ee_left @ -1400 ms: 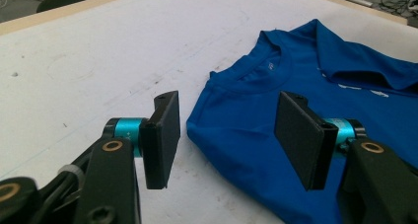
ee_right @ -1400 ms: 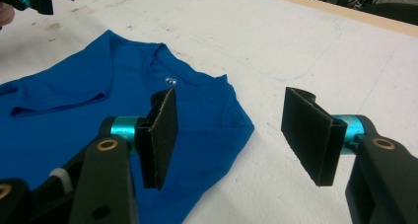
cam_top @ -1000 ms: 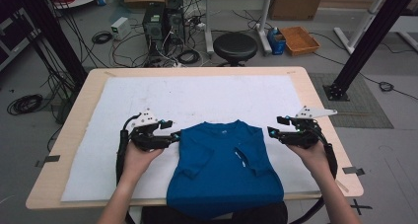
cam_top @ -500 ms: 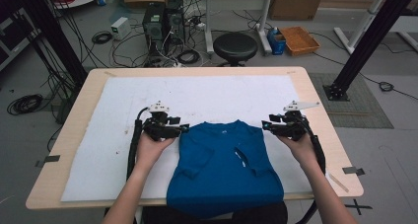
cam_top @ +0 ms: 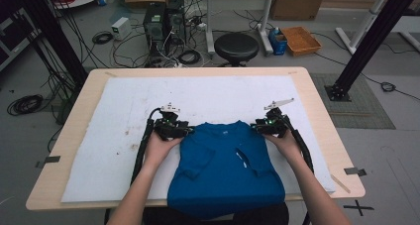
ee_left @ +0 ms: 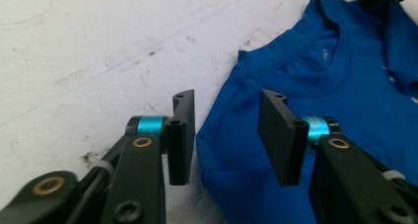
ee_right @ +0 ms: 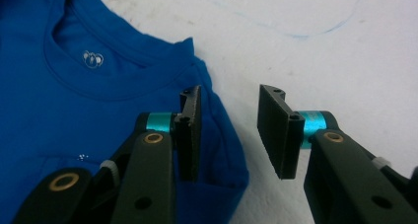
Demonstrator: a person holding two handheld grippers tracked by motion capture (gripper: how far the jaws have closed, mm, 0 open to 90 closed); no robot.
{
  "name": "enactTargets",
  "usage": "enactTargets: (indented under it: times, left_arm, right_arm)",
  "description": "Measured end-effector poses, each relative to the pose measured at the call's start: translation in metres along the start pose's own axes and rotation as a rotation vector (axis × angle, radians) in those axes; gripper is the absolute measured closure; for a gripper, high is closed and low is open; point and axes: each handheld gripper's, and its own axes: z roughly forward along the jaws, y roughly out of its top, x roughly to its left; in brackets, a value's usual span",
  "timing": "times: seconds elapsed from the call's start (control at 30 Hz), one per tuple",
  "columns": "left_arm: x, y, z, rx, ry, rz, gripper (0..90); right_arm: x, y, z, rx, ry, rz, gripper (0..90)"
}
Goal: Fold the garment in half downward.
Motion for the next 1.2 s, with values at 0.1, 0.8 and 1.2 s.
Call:
enactTargets:
  times: [0.1,0.8,1.2]
  left_arm:
    - [-0.002,0.001,0.004,0.027,0.011,0.019,61.0]
    - [-0.02,0.014,0.022,0.106,0.097,0.145,87.3]
    - [0.001,0.032,0.021,0.05,0.071,0.108,88.0]
  right_arm:
    - [0.002,0.0,0.004,0.018,-0.001,-0.014,62.4]
    - [0.014,0.01,0.011,0.033,0.003,-0.132,88.6]
    - [-0.003,0.023,0.001,-0.073,0.016,-0.059,88.9]
